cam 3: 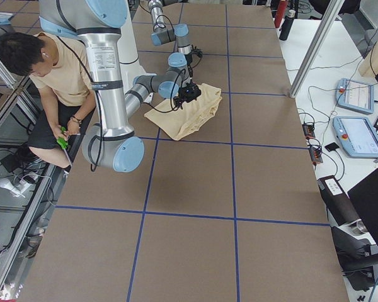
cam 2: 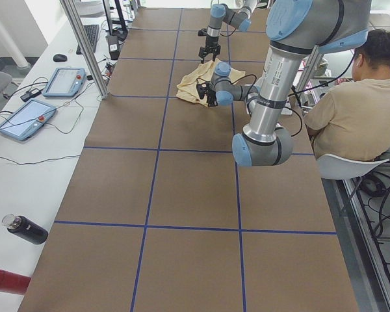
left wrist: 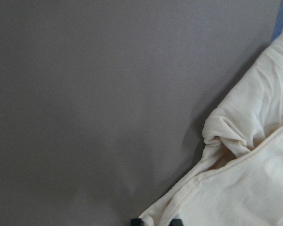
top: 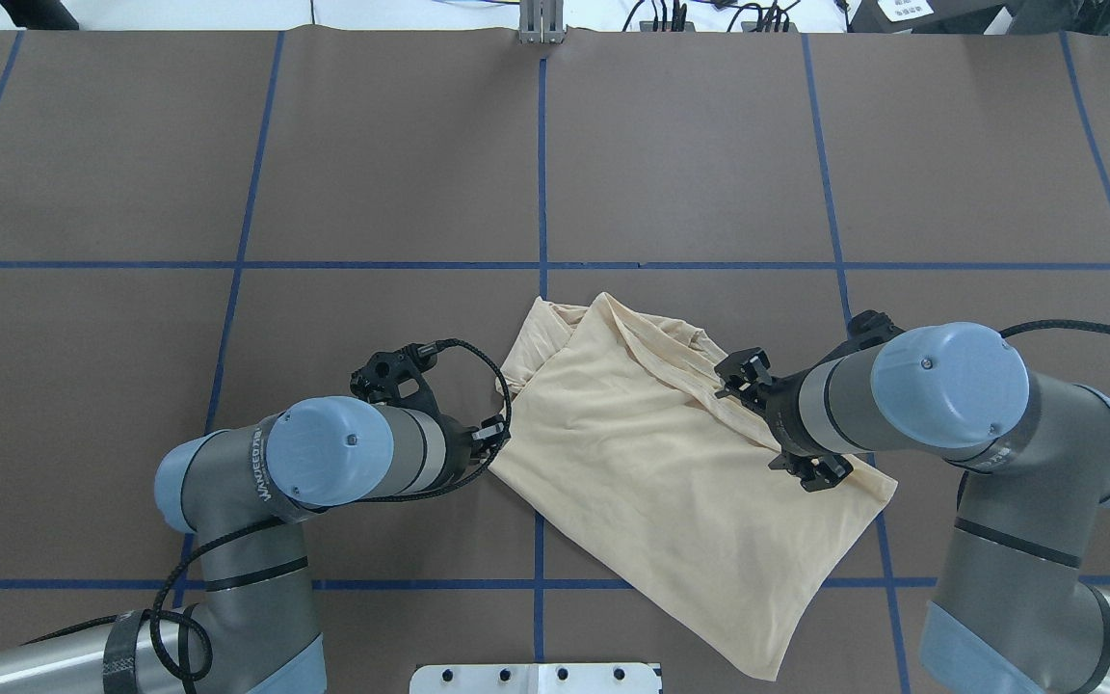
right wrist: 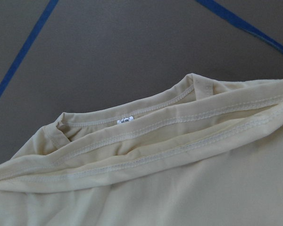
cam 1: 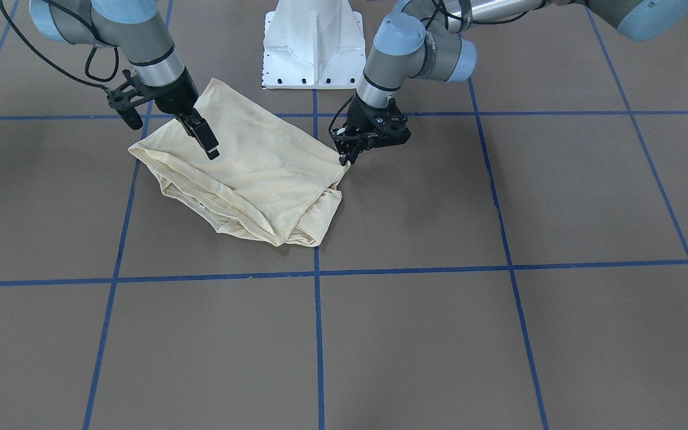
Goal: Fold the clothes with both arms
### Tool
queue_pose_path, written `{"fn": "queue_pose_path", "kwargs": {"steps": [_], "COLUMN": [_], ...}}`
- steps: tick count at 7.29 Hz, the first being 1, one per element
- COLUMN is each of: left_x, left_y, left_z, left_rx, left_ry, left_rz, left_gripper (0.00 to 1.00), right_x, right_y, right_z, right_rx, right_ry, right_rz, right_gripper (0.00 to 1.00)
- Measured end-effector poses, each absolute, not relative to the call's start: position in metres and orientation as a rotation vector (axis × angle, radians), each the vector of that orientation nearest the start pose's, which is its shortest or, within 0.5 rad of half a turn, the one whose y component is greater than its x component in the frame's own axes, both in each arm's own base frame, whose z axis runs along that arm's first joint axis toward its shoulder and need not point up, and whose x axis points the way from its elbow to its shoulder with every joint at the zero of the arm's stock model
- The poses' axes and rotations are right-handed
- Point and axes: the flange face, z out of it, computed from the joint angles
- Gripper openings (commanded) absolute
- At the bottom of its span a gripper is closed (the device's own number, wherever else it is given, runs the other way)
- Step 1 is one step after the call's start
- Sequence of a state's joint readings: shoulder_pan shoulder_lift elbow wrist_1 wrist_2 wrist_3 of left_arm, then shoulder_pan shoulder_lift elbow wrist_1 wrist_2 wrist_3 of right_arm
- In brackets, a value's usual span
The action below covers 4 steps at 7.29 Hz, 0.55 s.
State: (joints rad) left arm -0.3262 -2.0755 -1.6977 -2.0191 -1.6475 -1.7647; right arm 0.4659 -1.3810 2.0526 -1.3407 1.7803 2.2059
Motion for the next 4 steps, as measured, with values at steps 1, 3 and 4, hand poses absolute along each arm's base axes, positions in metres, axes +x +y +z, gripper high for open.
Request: {"fn": "queue_pose_path", "kwargs": {"steps": [1, 3, 4], "left_x": [0.584, 0.576, 0.560], "left_y": [-0.331, -0.344, -0.366], "left_z": [0.266, 0.265, 0.262], "left_rx": [0.003, 0.022, 0.063], "left_ry": [1.082, 1.083, 1.086], "left_rz": [-0.429, -0.432, -0.429], "left_gripper": [0.00, 0.00, 0.00], "right_x": [-0.419, -0.420, -0.420], "right_y": [-0.337, -0.338, -0.339], "right_z": [0.319, 0.321, 0.321], "right_rx": [-0.281, -0.280, -0.279], "right_ry": [-0.911, -0.906, -0.907], "right_rz": [0.927, 0.929, 0.930], "right_gripper": [1.00, 1.00, 1.00]}}
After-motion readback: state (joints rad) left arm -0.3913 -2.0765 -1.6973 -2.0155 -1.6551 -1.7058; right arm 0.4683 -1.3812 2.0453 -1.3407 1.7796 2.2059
